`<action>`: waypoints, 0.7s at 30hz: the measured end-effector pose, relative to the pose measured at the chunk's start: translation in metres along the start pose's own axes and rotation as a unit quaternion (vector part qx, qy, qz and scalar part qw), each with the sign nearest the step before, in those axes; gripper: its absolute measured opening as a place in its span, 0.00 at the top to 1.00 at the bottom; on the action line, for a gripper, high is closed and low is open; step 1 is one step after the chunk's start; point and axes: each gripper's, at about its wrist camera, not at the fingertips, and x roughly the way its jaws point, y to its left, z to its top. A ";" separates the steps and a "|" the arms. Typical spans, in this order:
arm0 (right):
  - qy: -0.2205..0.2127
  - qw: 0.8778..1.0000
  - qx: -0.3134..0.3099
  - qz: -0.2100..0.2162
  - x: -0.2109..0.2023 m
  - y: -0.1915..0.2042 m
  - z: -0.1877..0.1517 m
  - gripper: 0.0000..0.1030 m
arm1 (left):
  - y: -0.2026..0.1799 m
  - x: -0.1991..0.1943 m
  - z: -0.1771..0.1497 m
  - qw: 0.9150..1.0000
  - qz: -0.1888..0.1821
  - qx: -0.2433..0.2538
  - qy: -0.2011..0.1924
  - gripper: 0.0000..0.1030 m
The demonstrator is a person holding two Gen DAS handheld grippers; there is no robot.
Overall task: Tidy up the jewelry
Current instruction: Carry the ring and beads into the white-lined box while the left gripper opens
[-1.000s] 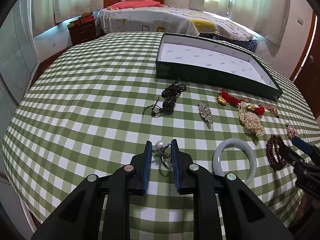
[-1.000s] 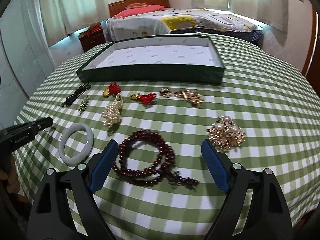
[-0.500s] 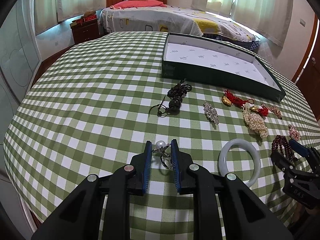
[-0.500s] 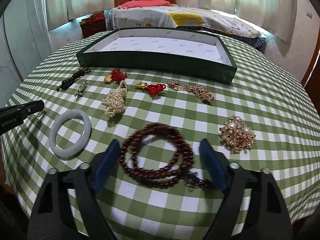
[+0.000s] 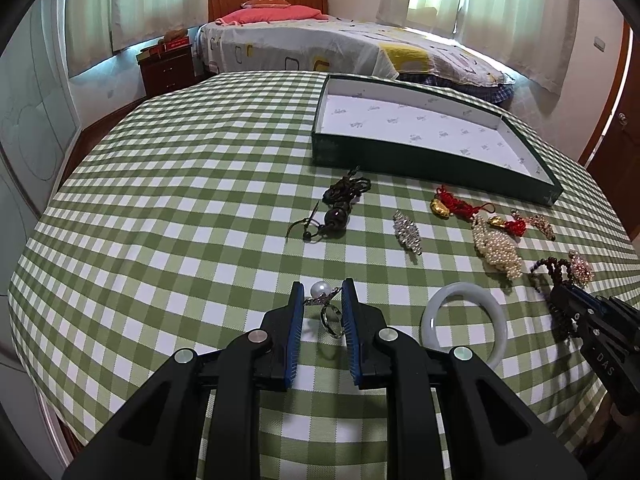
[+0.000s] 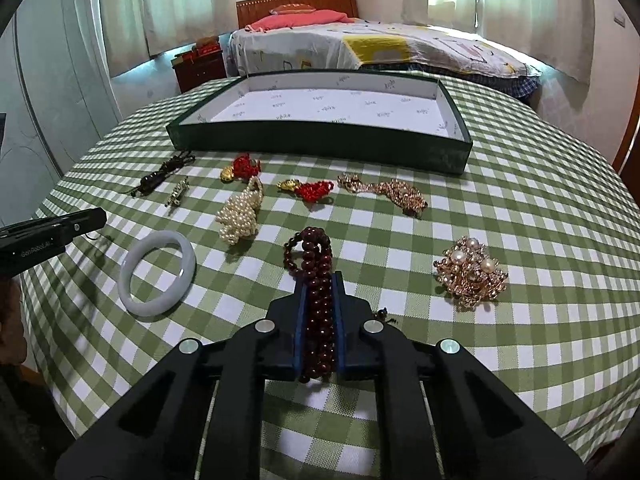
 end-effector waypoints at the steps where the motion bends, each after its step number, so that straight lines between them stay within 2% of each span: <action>1: -0.002 1.000 0.001 0.000 -0.001 0.000 0.000 0.89 | -0.001 -0.001 0.001 1.000 0.000 0.001 -0.002 0.80; 7: -0.019 1.000 0.014 0.008 -0.012 -0.005 0.011 0.89 | -0.007 -0.006 0.009 1.000 -0.010 0.002 -0.010 0.80; 11: -0.045 0.999 0.018 0.008 -0.025 -0.009 0.027 0.89 | -0.014 -0.009 0.024 0.999 -0.024 0.006 -0.021 0.80; 17: -0.087 0.996 0.030 0.003 -0.030 -0.025 0.070 0.89 | -0.032 -0.009 0.058 0.998 -0.043 0.025 -0.047 0.80; 21: -0.107 0.993 0.039 0.002 -0.019 -0.041 0.104 0.89 | -0.047 -0.002 0.092 0.995 -0.061 0.037 -0.071 0.80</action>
